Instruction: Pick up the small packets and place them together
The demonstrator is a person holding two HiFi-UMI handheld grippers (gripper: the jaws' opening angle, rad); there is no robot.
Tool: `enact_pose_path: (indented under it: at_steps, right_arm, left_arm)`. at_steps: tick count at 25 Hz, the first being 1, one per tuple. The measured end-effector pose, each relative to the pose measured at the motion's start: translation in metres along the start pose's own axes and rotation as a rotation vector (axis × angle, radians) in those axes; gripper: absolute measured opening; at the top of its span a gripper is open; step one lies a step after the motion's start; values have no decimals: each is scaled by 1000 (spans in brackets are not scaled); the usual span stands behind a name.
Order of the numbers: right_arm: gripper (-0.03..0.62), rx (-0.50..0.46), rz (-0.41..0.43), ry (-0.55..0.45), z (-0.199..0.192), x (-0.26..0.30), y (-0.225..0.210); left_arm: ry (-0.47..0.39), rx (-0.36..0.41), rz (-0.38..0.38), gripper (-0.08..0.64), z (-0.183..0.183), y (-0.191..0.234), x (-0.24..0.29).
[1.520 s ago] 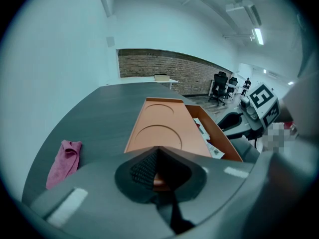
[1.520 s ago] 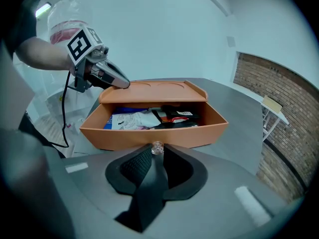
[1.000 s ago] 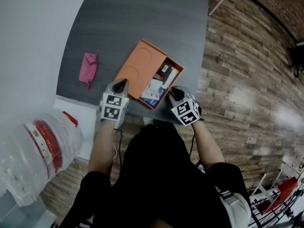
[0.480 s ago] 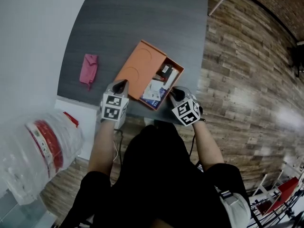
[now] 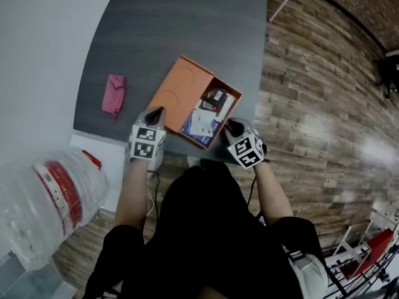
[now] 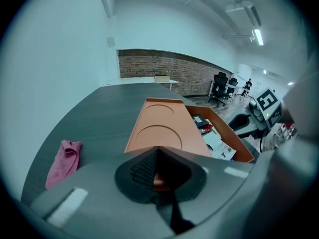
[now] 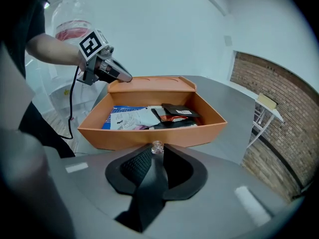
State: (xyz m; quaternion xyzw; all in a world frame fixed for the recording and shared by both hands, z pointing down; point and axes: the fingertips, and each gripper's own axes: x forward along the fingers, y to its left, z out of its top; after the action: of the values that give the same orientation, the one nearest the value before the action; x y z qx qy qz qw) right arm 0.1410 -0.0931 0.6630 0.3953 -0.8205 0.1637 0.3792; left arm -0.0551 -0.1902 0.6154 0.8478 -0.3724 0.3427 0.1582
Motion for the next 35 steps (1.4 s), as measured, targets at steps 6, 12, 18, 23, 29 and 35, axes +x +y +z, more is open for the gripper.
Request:
enact_pose_path:
  at_steps: [6, 12, 18, 23, 29, 35]
  right_arm:
    - [107, -9, -14, 24, -4, 0, -3]
    - [132, -11, -47, 27, -6, -26, -18]
    - [127, -36, -114, -31, 29, -47, -50]
    - [126, -128, -91, -52, 60, -40, -45]
    - [123, -247, -39, -13, 74, -19, -32]
    - [138, -465, -37, 90, 74, 10, -28]
  left_arm:
    - [-4, -1, 1, -2, 1, -1, 1]
    - [-4, -2, 4, 0, -1, -1, 4]
    - [-8, 2, 11, 0, -1, 1, 8]
    - [-15, -10, 12, 0, 4, -2, 8]
    - [-19, -10, 14, 0, 5, -4, 7]
    - [-29, -11, 32, 0, 6, -5, 6]
